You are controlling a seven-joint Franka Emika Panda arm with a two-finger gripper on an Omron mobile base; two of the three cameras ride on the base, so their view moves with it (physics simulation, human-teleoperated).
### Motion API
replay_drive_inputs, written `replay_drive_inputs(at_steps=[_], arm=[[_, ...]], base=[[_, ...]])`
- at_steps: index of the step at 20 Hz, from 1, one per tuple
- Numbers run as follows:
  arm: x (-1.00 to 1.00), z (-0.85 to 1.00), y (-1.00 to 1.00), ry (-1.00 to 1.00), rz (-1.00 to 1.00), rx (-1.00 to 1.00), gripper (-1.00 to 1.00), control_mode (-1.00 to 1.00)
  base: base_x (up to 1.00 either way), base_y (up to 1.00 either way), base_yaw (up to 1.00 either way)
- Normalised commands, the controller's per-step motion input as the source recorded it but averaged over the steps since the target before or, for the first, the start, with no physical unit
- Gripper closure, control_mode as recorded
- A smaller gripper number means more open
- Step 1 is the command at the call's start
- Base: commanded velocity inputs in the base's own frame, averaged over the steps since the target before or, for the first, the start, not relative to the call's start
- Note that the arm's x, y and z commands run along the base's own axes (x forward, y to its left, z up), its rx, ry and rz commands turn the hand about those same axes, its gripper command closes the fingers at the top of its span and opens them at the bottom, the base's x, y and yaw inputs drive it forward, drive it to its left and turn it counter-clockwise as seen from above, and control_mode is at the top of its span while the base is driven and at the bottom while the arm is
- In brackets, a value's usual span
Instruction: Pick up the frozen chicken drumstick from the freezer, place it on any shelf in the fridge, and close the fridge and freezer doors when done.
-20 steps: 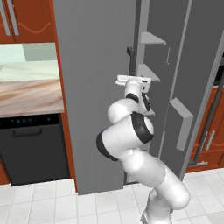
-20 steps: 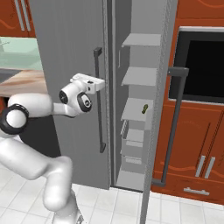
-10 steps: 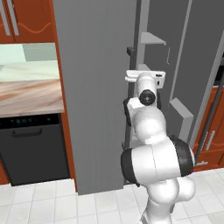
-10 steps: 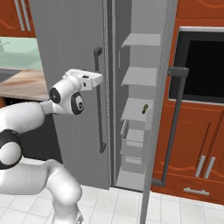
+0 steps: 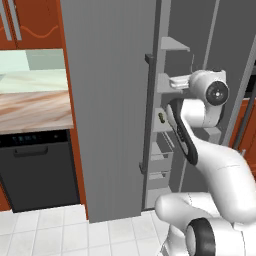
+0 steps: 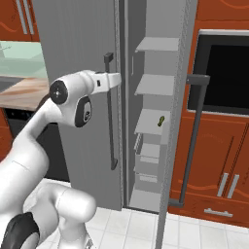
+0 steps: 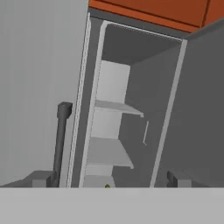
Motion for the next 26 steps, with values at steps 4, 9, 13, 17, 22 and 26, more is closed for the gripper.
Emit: replay_drive_inputs(at_steps=[4,9,13,17,22,26], arm=[[-0.59,0.01,0.03,0.18,0.03,-0.01,-1.0,-1.0],[-0.03,0.0,0.0,0.0,0.0,0.0,-1.0,-1.0],[-0.49,0.0,0.0,0.0,0.0,0.01,-1.0,-1.0],[-0.71,0.0,0.0,0.0,0.0,0.01,-1.0,-1.0],[-0.82,0.0,-0.04,0.0,0.02,0.0,-1.0,-1.0],[-0.85,0.0,-0.24,0.0,0.04,0.0,-1.0,-1.0]], base=[[0.0,0.0,0.0],[0.0,0.0,0.0],[0.0,0.0,0.0],[0.0,0.0,0.0],[0.0,0.0,0.0],[0.0,0.0,0.0]])
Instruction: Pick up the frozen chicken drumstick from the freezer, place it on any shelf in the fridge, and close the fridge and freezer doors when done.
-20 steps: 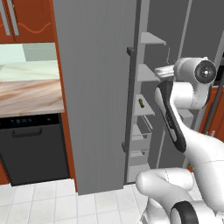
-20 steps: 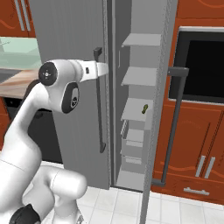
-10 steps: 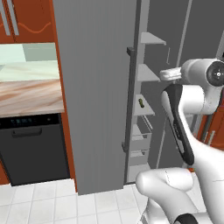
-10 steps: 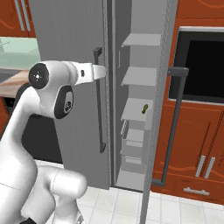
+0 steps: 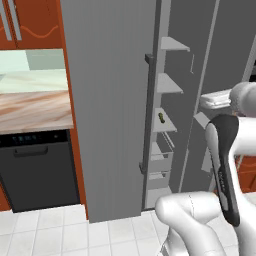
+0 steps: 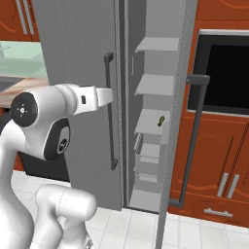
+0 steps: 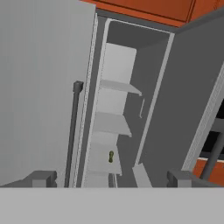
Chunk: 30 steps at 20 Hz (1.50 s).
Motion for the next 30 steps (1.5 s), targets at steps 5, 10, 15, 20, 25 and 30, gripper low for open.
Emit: replay_drive_inputs(at_steps=[5,10,15,20,25,30], arm=[[-0.63,0.0,-0.5,0.0,0.04,0.02,-1.0,-1.0],[-0.27,0.01,-0.65,0.07,0.06,0.03,-1.0,-1.0],[0.0,0.0,-0.84,0.16,0.09,0.04,-1.0,-1.0],[0.1,0.0,-0.84,0.11,0.14,0.06,-1.0,-1.0],[0.28,-0.01,-0.77,0.05,0.16,0.07,-1.0,-1.0],[0.36,-0.06,-0.64,0.04,0.15,0.1,-1.0,-1.0]], base=[[0.0,0.0,0.0],[0.0,0.0,0.0],[0.0,0.0,0.0],[0.0,0.0,0.0],[0.0,0.0,0.0],[0.0,0.0,0.0]])
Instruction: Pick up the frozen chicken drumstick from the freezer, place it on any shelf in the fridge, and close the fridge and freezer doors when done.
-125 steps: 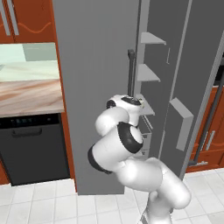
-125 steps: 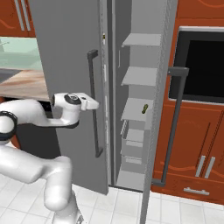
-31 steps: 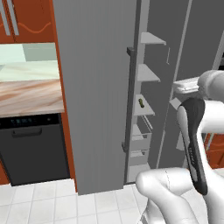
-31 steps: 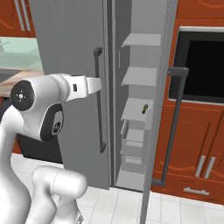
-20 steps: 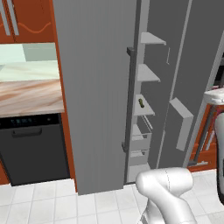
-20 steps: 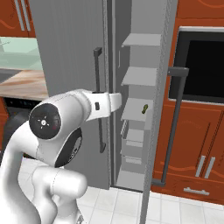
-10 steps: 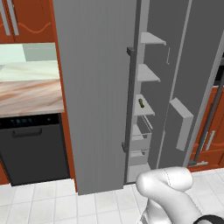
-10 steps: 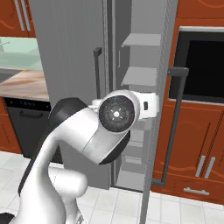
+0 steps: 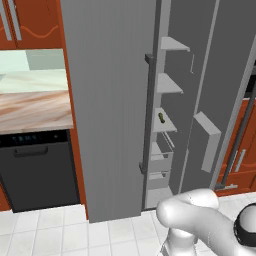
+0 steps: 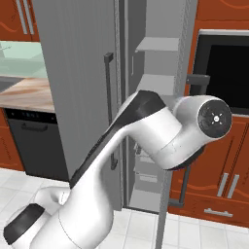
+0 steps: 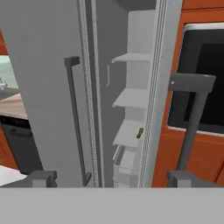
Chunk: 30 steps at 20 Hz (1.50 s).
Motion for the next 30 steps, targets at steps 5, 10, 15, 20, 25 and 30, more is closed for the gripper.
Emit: replay_drive_inputs(at_steps=[5,10,15,20,25,30], arm=[[0.4,-0.2,-0.49,0.07,0.14,0.12,-1.0,-1.0],[0.39,-0.49,-0.21,0.05,0.1,0.13,-1.0,-1.0],[0.47,-0.38,-0.14,0.0,0.07,0.15,-1.0,-1.0],[0.31,-0.34,-0.02,0.0,0.06,0.16,-1.0,-1.0],[0.07,-0.31,0.02,-0.01,0.0,0.13,-1.0,-1.0],[0.22,-0.22,0.0,-0.07,0.0,0.01,-1.0,-1.0]], base=[[0.0,0.0,0.0],[0.0,0.0,0.0],[0.0,0.0,0.0],[0.0,0.0,0.0],[0.0,0.0,0.0],[0.0,0.0,0.0]])
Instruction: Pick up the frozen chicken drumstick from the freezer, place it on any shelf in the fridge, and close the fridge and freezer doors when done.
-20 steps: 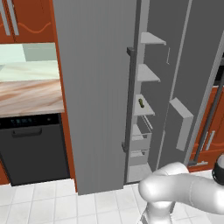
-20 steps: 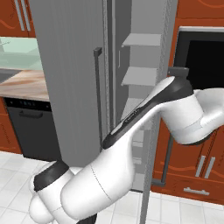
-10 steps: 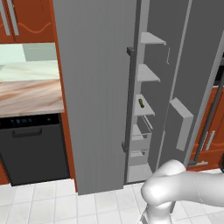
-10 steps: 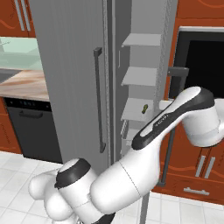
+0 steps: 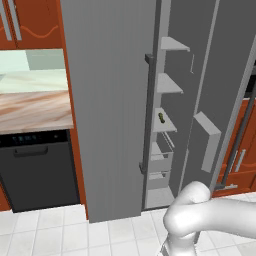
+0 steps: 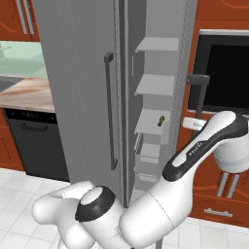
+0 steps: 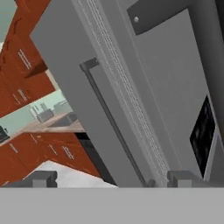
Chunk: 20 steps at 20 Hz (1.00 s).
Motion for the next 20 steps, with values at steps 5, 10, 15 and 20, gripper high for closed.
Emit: replay_drive_inputs(at_steps=[5,10,15,20], arm=[[0.27,-0.39,0.04,-0.16,0.0,0.01,-1.0,-1.0],[0.37,-0.23,0.03,-0.24,0.0,0.03,-1.0,-1.0],[0.28,-0.01,0.0,-0.02,0.0,0.0,-1.0,-1.0],[0.15,-0.06,-0.03,-0.01,0.1,0.0,-1.0,-1.0]], base=[[0.0,0.0,0.0],[0.0,0.0,0.0],[0.0,0.0,0.0],[0.0,0.0,0.0]])
